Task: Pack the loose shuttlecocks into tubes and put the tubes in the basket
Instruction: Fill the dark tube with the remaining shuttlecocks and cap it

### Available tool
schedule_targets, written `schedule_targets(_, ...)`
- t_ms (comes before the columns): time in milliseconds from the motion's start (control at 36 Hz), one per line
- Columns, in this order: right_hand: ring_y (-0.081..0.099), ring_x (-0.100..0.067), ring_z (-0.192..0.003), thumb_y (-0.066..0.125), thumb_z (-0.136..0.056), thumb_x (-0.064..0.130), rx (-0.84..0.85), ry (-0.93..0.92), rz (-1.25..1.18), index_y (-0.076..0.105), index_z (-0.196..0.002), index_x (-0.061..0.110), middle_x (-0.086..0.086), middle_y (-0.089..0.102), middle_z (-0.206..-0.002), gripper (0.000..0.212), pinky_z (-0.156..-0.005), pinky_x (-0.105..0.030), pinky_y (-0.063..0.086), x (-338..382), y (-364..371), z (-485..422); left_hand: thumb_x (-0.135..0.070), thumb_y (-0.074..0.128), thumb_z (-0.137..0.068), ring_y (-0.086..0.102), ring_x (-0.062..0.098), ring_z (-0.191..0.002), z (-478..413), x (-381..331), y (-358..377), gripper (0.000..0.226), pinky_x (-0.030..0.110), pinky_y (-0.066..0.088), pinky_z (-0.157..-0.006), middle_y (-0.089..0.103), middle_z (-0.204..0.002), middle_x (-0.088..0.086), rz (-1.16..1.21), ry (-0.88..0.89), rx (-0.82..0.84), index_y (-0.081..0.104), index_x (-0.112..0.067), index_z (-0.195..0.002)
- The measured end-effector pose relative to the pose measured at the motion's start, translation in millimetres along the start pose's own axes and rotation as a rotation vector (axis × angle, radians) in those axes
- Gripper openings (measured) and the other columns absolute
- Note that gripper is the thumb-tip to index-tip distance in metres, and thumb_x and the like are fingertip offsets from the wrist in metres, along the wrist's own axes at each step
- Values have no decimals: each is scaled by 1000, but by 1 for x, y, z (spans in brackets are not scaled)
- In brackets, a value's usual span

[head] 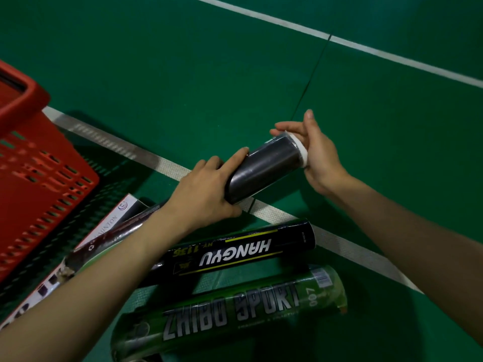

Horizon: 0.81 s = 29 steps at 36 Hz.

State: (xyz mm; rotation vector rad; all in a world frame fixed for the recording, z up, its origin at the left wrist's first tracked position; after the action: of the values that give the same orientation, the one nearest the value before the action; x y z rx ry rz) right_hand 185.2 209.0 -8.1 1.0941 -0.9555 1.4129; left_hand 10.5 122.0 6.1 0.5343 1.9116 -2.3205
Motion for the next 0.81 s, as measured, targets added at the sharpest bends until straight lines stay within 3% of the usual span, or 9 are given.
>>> schedule_targets(250, 64, -13, -108, 20, -101, 50, 97, -11, 67, 71, -98, 18, -1, 71, -109, 61, -104, -40, 42, 2, 7, 3, -46, 71, -66, 44, 25, -103, 4, -4, 1, 108, 43, 47, -83, 45, -111, 3, -5, 21, -2, 1, -42, -148)
schedule_targets(444, 60, -11, -114, 19, -100, 51, 188, -50, 233, 66, -109, 37, 7, 65, -121, 50, -108, -45, 39, 4, 12, 7, -46, 72, -65, 45, 24, -105, 5, 0, -2, 106, 38, 47, -81, 46, -112, 2, 36, 13, 7, 4, -44, -147)
schedule_targets(583, 49, -13, -126, 15, -99, 53, 235, -99, 303, 56, -122, 43, 10, 55, -134, 48, -113, -47, 30, 8, 15, 9, -46, 73, -65, 46, 24, -104, 4, -1, -8, 107, 38, 47, -79, 46, -112, 1, 10, 12, -6, 5, -44, -147)
schedule_targets(667, 35, -12, -137, 15, -94, 58, 249, -121, 356, 43, -139, 36, 9, 42, -146, 57, -118, -48, 18, 12, 19, 8, -45, 74, -65, 46, 24, -104, 3, -3, -12, 107, 36, 45, -76, 46, -111, 2, -1, 5, -35, 6, -43, -147)
schedule_targets(806, 28, -5, -139, 20, -88, 67, 263, -144, 451, 35, -144, 35, 11, 32, -152, 65, -119, -37, 15, 18, 22, 7, -44, 74, -65, 47, 24, -104, 2, -3, -13, 107, 37, 44, -76, 46, -111, 2, 7, -14, -50, 6, -42, -148)
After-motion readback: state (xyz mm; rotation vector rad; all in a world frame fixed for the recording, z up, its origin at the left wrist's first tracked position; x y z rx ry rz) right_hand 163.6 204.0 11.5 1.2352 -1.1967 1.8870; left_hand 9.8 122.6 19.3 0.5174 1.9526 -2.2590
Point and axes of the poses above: each hand's wrist, its own z-axis away from the middle knuckle, its own y-axis out of the palm, x = y × z, the point moved 6 cm from there along -z, towards the middle knuckle
